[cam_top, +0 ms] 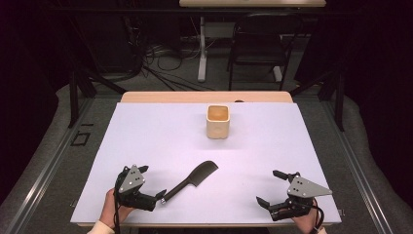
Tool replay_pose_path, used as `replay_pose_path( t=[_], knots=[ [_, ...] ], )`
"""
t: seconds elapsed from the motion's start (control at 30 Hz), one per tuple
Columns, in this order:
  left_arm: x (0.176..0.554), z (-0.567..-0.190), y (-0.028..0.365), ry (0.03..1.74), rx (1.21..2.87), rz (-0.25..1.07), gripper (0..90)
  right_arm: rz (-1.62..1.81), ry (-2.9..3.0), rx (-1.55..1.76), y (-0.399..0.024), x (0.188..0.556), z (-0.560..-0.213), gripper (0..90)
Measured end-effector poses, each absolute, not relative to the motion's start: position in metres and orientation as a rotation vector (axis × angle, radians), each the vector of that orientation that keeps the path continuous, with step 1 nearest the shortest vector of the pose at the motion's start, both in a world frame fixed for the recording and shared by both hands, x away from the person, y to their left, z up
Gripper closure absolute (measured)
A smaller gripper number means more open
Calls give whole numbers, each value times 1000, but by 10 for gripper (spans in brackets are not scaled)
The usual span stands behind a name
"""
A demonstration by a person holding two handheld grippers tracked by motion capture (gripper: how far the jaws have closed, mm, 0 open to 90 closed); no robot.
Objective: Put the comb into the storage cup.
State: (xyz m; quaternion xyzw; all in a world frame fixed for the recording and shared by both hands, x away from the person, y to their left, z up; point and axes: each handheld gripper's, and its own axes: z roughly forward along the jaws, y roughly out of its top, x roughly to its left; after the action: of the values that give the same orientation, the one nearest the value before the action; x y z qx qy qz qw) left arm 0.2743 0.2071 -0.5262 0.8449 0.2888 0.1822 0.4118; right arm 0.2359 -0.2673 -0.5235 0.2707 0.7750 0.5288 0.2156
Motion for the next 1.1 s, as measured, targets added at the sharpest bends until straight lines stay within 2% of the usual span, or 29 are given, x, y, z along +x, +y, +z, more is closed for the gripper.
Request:
replay_pose_path(
  t=[0.5, 1.1],
  knots=[
    [285, -524, 184, 762, 2276, 398, 2, 1459, 2168, 753, -266, 237, -524, 0],
    [296, -520, 162, 819, 2418, 383, 5, 1452, 2178, 751, -266, 237, -525, 0]
  ],
)
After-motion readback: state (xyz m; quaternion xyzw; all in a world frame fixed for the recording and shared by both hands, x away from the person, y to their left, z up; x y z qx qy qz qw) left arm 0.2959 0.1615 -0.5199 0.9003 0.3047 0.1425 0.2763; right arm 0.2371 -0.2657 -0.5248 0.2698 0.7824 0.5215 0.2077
